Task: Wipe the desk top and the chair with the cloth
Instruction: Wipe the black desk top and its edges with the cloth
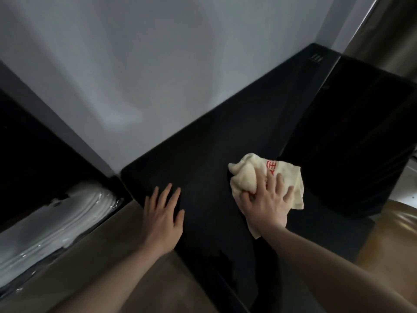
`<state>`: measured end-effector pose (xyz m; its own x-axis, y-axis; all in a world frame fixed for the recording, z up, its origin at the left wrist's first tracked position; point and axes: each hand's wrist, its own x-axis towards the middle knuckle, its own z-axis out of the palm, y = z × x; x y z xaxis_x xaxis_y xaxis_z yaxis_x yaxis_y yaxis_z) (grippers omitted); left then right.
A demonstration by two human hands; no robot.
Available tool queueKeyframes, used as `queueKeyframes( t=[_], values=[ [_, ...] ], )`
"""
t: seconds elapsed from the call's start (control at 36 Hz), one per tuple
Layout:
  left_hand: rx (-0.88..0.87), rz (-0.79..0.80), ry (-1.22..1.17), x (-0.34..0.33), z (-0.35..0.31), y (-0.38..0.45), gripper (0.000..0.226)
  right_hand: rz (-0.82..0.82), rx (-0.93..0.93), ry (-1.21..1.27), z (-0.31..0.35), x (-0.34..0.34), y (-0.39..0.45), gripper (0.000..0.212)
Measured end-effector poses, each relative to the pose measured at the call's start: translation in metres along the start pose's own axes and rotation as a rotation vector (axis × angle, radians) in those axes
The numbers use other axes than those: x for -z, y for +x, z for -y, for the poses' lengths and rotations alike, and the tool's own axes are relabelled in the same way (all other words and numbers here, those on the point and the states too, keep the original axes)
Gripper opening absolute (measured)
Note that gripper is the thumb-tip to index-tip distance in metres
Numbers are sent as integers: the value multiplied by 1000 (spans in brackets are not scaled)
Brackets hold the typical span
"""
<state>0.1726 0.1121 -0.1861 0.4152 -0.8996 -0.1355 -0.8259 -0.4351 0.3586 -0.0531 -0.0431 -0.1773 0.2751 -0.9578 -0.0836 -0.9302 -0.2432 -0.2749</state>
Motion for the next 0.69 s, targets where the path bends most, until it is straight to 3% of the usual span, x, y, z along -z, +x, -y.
queueKeyframes(
  t=[0.11, 0.25, 0.42, 0.53, 0.61, 0.69],
  values=[
    [-10, 4, -89, -3, 14, -32, 78, 30, 84, 41, 21, -8, -39, 76],
    [5, 5, -169, 3, 17, -50, 60, 86, 172, 88, 46, -18, -81, 76],
    [59, -174, -391, 22, 13, -73, 60, 236, 253, 153, 81, -14, -114, 78],
    [-10, -215, -461, 29, -6, -88, 60, 348, 261, 389, 84, 3, -104, 85],
    [-164, -165, -387, 28, -32, -86, 57, 268, 214, 614, 58, 24, -87, 77],
    [-253, -54, -210, 20, -68, -72, 56, 94, 233, 538, 11, 37, -60, 64]
  ],
)
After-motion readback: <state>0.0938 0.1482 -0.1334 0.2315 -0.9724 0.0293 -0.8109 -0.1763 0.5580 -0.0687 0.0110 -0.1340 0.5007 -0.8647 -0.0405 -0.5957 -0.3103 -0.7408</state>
